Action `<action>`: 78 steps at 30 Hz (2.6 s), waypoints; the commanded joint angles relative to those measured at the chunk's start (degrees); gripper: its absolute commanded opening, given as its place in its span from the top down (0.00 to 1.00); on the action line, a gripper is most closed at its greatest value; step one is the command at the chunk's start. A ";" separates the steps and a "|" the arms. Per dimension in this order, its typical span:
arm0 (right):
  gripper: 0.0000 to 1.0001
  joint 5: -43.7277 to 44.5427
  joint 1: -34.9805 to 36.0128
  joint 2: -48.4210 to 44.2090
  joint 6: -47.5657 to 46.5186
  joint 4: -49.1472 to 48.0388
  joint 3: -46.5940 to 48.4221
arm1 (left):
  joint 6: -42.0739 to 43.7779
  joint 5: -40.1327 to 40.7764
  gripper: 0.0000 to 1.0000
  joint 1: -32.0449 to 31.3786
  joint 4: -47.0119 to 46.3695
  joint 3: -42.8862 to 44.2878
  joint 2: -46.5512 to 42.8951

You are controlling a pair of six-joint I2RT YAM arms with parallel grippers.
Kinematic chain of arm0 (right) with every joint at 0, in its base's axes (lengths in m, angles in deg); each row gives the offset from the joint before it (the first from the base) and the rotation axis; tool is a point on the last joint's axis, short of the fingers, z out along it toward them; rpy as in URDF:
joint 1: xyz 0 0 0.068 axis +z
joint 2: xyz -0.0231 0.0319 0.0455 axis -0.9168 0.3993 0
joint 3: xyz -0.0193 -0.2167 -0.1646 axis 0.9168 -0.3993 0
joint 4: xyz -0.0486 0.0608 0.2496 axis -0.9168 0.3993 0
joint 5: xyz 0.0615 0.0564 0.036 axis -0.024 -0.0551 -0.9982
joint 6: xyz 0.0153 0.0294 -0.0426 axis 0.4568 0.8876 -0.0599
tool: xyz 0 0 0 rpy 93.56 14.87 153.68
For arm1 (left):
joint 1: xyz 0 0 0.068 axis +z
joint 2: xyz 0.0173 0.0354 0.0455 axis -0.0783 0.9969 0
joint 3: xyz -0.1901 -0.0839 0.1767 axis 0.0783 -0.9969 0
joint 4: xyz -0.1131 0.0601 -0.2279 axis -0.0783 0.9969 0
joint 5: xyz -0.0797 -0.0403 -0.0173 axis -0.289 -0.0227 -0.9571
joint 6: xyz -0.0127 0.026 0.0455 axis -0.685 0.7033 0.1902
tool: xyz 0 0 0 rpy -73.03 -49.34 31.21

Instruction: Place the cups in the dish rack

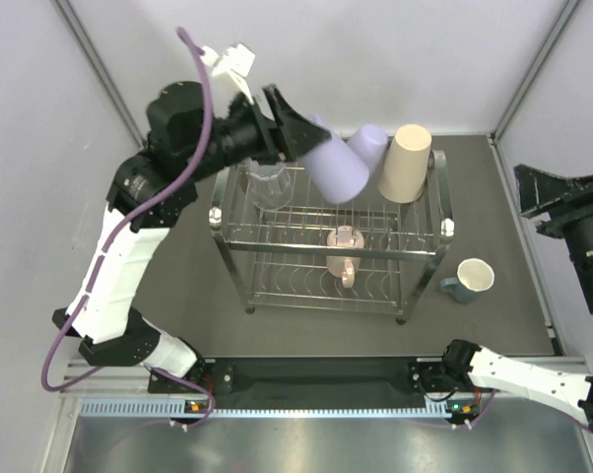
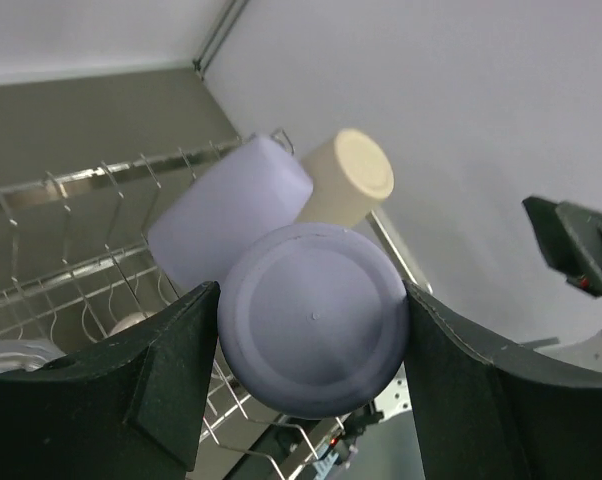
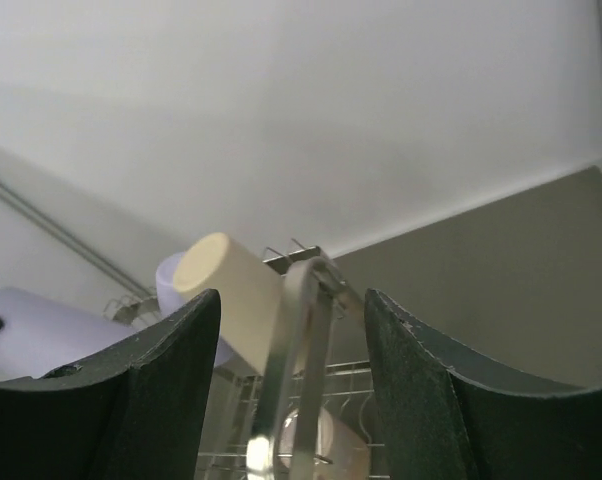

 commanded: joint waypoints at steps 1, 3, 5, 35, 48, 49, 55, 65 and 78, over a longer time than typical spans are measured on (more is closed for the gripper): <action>0.41 7.99 0.79 -1.38 1.66 8.87 2.28 | 5.51 9.51 1.00 -5.26 2.23 3.34 -0.77; 0.41 8.87 0.79 -1.30 3.41 11.25 3.07 | 7.10 11.80 1.00 -7.80 4.33 3.86 -0.60; 0.41 9.66 0.79 -1.03 4.47 14.68 4.30 | 7.80 14.88 1.00 -9.04 5.39 4.13 -0.51; 0.42 -5.88 0.79 14.95 -4.39 8.12 15.80 | 16.68 19.37 1.00 -11.68 9.08 -0.61 -1.91; 0.55 -26.10 0.79 31.04 -6.96 1.86 31.29 | 18.88 19.37 1.00 -12.03 12.34 -1.93 -0.33; 0.57 -27.32 0.71 31.92 -6.00 1.78 31.20 | 18.79 19.28 1.00 -12.03 12.34 -2.11 -0.33; 0.65 -26.90 0.79 32.28 -3.26 1.07 25.76 | 18.88 18.93 0.89 -12.03 12.25 -3.86 -1.03; 0.74 -20.75 0.70 34.74 -3.53 3.09 23.55 | 18.79 17.00 0.57 -12.03 9.70 -7.73 -3.32; 1.00 -17.76 -0.08 34.57 -3.18 7.66 21.54 | 18.00 13.57 0.35 -12.03 5.40 -10.46 -5.34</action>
